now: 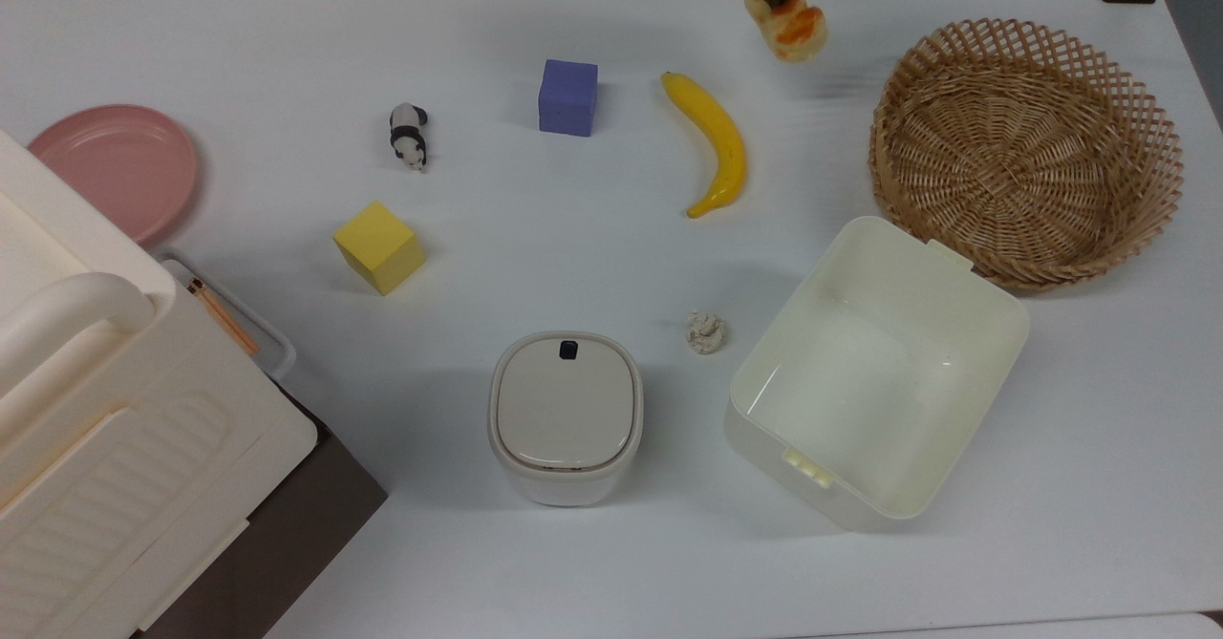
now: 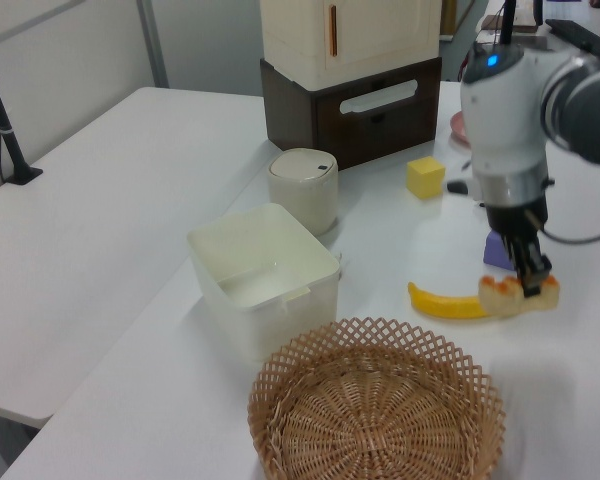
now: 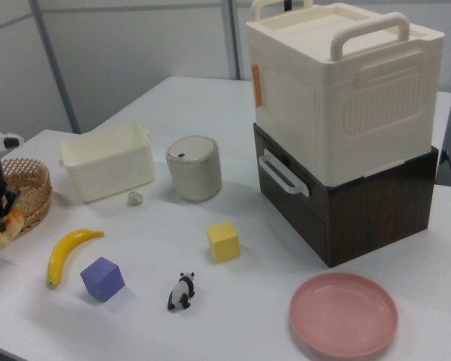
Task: Put the bread in the basket
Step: 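Lift the bread up off the table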
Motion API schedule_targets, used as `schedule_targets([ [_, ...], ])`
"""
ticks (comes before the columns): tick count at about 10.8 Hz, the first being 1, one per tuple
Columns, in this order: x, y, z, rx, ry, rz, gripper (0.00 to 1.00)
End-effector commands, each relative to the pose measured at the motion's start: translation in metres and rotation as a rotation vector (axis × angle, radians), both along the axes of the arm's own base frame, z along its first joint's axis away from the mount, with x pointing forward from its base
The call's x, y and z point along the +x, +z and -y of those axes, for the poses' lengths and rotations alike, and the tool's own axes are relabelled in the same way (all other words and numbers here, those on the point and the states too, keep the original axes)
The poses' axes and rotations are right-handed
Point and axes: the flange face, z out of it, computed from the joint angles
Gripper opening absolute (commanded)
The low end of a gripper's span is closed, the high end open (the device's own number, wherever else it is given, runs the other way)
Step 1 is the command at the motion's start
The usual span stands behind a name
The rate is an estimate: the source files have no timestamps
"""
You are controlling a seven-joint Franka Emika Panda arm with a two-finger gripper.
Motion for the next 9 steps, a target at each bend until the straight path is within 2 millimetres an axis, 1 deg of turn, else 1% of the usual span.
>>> schedule_targets([
  [1, 0.022, 0.048, 0.021, -0.018, -0.047, 0.024, 0.13],
  [2, 0.032, 0.064, 0.029, -0.016, -0.065, 0.041, 0.14],
  [3, 0.042, 0.077, 0.032, -0.001, -0.082, 0.065, 0.14],
  [4, 0.049, 0.087, 0.03, 0.011, -0.099, 0.088, 0.14],
  [5, 0.055, 0.094, 0.019, 0.015, -0.13, 0.11, 0.14],
  [6, 0.064, 0.101, 0.008, 0.021, -0.156, 0.133, 0.15],
  [9, 0.079, 0.098, -0.048, 0.043, -0.223, 0.214, 0.21],
])
